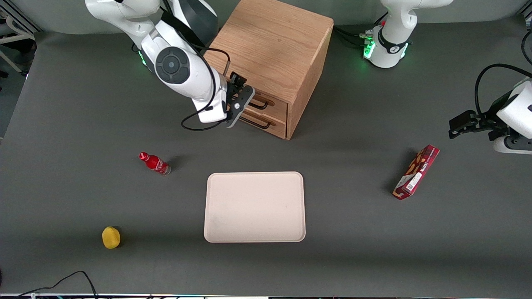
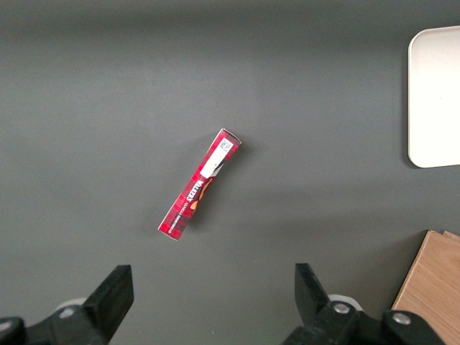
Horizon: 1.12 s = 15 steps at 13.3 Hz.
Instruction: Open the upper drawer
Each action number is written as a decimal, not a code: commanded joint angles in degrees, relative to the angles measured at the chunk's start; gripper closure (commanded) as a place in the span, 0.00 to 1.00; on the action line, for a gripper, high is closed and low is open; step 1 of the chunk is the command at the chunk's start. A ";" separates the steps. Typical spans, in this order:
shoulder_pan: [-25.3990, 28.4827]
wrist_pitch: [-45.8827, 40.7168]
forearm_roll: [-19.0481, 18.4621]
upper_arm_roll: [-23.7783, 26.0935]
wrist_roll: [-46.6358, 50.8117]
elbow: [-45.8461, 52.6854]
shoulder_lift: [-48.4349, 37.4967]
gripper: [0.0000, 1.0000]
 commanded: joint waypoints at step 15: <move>1.50 7.04 -4.39 -0.15 -3.28 -3.62 1.15 0.00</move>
